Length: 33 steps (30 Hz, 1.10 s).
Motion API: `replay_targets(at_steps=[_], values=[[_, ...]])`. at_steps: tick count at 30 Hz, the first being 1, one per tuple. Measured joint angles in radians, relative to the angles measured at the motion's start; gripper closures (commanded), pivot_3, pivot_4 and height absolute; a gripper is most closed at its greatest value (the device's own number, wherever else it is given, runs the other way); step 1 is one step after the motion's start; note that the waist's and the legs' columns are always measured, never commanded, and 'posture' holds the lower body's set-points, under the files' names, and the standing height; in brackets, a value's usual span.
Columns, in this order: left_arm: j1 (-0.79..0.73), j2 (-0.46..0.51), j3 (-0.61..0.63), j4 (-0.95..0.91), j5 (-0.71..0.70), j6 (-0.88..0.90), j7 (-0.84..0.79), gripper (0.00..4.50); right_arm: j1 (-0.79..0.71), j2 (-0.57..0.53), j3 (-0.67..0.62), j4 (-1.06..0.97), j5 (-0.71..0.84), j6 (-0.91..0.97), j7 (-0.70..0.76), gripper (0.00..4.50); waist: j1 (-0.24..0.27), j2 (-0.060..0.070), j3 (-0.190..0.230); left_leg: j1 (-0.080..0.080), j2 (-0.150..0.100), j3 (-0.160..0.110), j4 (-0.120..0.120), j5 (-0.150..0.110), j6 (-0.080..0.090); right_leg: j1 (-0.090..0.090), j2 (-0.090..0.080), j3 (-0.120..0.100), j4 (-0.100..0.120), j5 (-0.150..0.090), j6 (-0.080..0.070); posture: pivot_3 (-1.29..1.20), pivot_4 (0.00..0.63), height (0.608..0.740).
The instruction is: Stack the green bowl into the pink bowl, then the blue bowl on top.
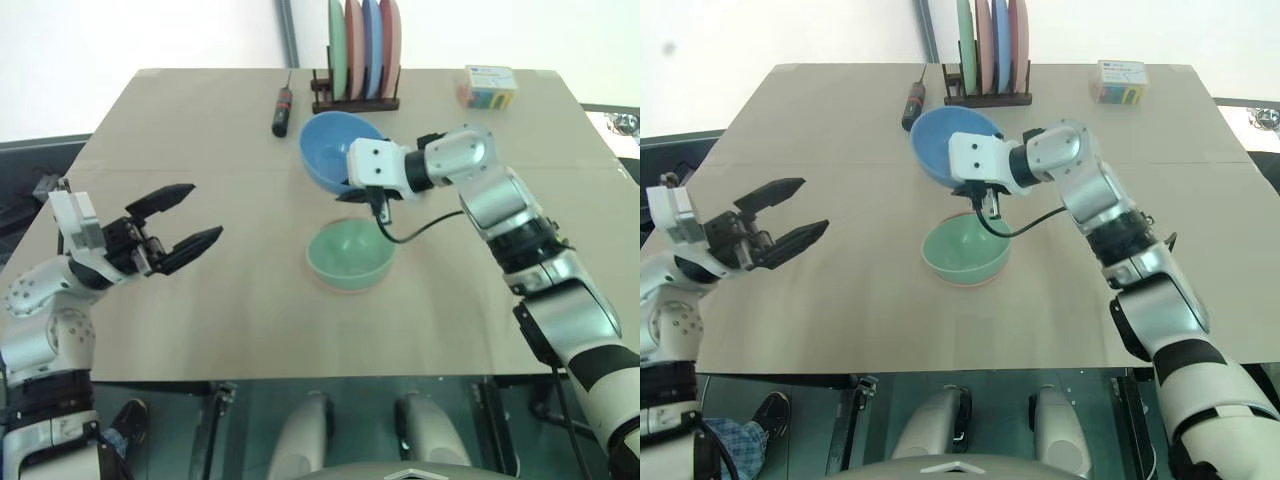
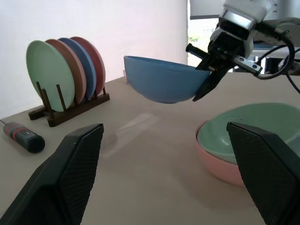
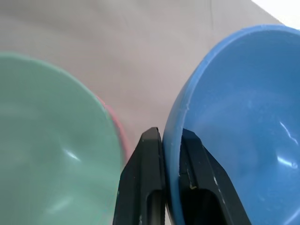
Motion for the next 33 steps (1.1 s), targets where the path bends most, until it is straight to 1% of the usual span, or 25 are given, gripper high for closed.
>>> replay_targets(at_steps=[4,8,9,10,11,14,15,17,23,25,26,28,30,31,32,33], values=[[-0.097,0.059,0.001,0.121,0.002,0.000,-0.085,0.00,0.044,-0.035,0.010,-0.212,0.048,0.128,0.056,4.37,-0.003,0.000,0.000,0.000,0.000,0.000,0.001,0.000,0.001,0.000,0.000,-0.001,0.002,0.000,0.000,0.00,0.150,0.740],[-0.175,0.093,-0.001,0.220,0.013,0.005,-0.142,0.00,0.108,-0.052,0.067,-0.359,0.083,0.213,0.087,4.37,-0.006,0.000,0.000,0.001,0.001,0.001,0.001,0.000,0.000,0.000,0.001,-0.001,0.004,0.000,0.000,0.00,0.150,0.740],[-0.184,0.098,-0.003,0.243,0.022,0.002,-0.160,0.00,0.116,-0.058,0.086,-0.376,0.089,0.234,0.096,4.06,-0.006,0.000,0.000,0.001,0.001,0.001,0.002,0.000,0.000,-0.001,0.001,0.000,0.005,0.000,0.000,0.00,0.150,0.740],[-0.190,0.100,-0.005,0.261,0.027,-0.001,-0.181,0.00,0.120,-0.072,0.101,-0.394,0.096,0.256,0.106,3.65,-0.006,-0.001,0.000,0.000,0.001,0.001,0.002,0.000,0.000,-0.001,0.001,0.000,0.005,0.000,0.000,0.00,0.150,0.740],[-0.190,0.100,-0.005,0.264,0.030,-0.001,-0.186,0.00,0.120,-0.076,0.103,-0.398,0.097,0.259,0.107,3.38,-0.006,-0.001,0.000,0.001,0.001,0.001,0.002,0.000,0.000,-0.001,0.001,0.000,0.005,0.000,0.000,0.00,0.150,0.740],[-0.194,0.101,-0.005,0.285,0.040,0.003,-0.226,0.00,0.121,-0.111,0.109,-0.424,0.112,0.284,0.117,2.07,-0.004,-0.001,0.000,0.001,0.001,0.001,0.002,0.000,0.000,-0.001,0.001,-0.001,0.006,0.000,0.000,0.00,0.150,0.740],[-0.195,0.103,-0.005,0.289,0.041,0.004,-0.236,0.00,0.121,-0.116,0.111,-0.431,0.115,0.293,0.119,1.54,-0.004,-0.001,0.000,0.001,0.001,0.001,0.002,0.000,0.000,-0.001,0.001,-0.001,0.006,0.000,0.000,0.00,0.150,0.740],[-0.202,0.104,-0.006,0.292,0.045,0.009,-0.252,0.00,0.121,-0.121,0.114,-0.443,0.120,0.302,0.111,0.66,-0.004,-0.001,0.000,0.001,0.001,0.001,0.002,0.000,0.000,-0.001,0.001,-0.001,0.006,0.000,0.000,0.00,0.150,0.740],[-0.213,0.105,-0.006,0.291,0.061,0.014,-0.262,0.00,0.121,-0.136,0.107,-0.447,0.123,0.332,0.056,0.66,-0.004,-0.001,0.000,0.001,0.001,0.000,0.002,0.001,0.000,-0.001,0.001,-0.001,0.007,0.000,0.000,0.00,0.150,0.740],[-0.207,0.105,-0.006,0.287,0.062,0.027,-0.255,0.00,0.125,-0.137,0.060,-0.456,0.160,0.367,0.033,0.66,-0.004,-0.001,0.000,0.000,0.001,-0.001,0.002,0.001,0.000,-0.001,0.001,-0.001,0.007,0.000,0.000,0.00,0.150,0.740],[-0.196,0.105,-0.006,0.276,0.063,0.040,-0.245,0.00,0.129,-0.140,0.027,-0.463,0.184,0.387,0.023,0.66,-0.004,-0.001,0.000,0.000,0.001,-0.002,0.002,0.001,0.000,-0.001,0.001,-0.001,0.007,0.000,0.000,0.00,0.150,0.740],[-0.144,0.105,-0.006,0.230,0.063,0.082,-0.225,0.00,0.171,-0.175,-0.090,-0.497,0.269,0.464,0.009,0.66,-0.001,-0.001,0.000,0.000,0.001,-0.003,0.002,0.000,0.000,-0.001,0.000,-0.001,0.006,0.000,0.000,0.00,0.150,0.740],[-0.080,0.102,-0.004,0.176,0.061,0.110,-0.196,0.00,0.237,-0.245,-0.214,-0.518,0.341,0.540,0.001,0.66,0.005,-0.002,0.000,0.000,0.000,-0.003,0.002,0.000,0.000,0.000,-0.001,-0.001,0.004,0.000,0.000,0.00,0.150,0.740],[-0.057,0.099,-0.002,0.160,0.060,0.113,-0.188,0.00,0.260,-0.275,-0.251,-0.519,0.361,0.560,-0.001,0.66,0.006,-0.002,0.000,0.000,0.000,-0.003,0.002,0.000,0.000,0.001,-0.001,-0.001,0.003,0.000,0.000,0.00,0.150,0.740],[-0.008,0.087,0.001,0.114,0.060,0.137,-0.148,0.00,0.323,-0.327,-0.346,-0.525,0.403,0.606,-0.013,0.66,0.006,-0.002,0.000,0.000,0.001,-0.004,0.001,0.000,0.000,0.001,-0.001,-0.001,0.003,0.000,0.000,0.00,0.150,0.740],[0.001,0.085,0.002,0.106,0.059,0.141,-0.143,0.00,0.334,-0.335,-0.361,-0.525,0.408,0.614,-0.015,0.66,0.006,-0.002,0.000,0.000,0.001,-0.004,0.001,0.000,0.000,0.001,-0.001,-0.001,0.003,0.000,0.000,0.00,0.150,0.740]])
